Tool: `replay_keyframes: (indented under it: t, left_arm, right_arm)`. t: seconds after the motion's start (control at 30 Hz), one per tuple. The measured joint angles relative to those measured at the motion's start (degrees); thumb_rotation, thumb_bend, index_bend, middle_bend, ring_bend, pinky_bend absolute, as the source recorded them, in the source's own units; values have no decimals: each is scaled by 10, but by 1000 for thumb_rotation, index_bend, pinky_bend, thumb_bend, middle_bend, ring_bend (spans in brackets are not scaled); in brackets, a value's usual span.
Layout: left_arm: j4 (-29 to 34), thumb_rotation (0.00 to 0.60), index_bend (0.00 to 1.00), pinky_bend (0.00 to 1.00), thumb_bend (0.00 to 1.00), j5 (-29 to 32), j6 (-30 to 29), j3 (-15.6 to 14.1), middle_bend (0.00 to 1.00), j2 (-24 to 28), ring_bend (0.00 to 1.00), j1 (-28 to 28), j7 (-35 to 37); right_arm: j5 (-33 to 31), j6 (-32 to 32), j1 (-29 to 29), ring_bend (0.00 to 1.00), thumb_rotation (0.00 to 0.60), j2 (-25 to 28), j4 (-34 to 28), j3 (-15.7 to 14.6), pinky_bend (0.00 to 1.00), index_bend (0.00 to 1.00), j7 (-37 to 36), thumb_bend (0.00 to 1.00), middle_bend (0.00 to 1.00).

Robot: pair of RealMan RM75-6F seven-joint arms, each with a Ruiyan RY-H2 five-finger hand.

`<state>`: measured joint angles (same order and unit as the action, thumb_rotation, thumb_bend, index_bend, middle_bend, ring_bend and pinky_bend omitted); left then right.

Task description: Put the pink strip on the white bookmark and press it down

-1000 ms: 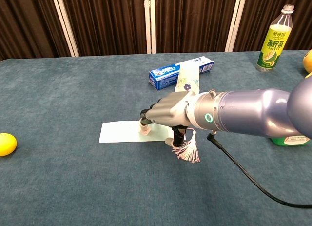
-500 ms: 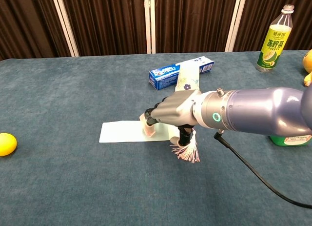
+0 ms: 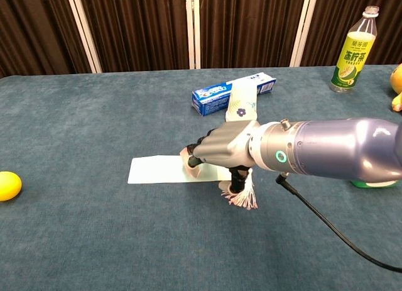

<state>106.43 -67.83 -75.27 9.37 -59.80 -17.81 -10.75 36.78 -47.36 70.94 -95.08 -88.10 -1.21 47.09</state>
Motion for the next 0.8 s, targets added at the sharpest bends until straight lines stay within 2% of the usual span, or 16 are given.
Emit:
replay_keyframes:
  t: [0.4,0.8]
  left_arm:
    - [-1,600,0,0,0,1,4,1,0,2,0,0,5]
    - [1,600,0,0,0,-1,5,1,0,3,0,-1,7]
  right_arm:
    - [-10,-3,1,0,600,-1,11,-5,0,256,10,442,0]
    - [-4,-3,-1,0,600,4,-8,-14,0,281,17,442,0]
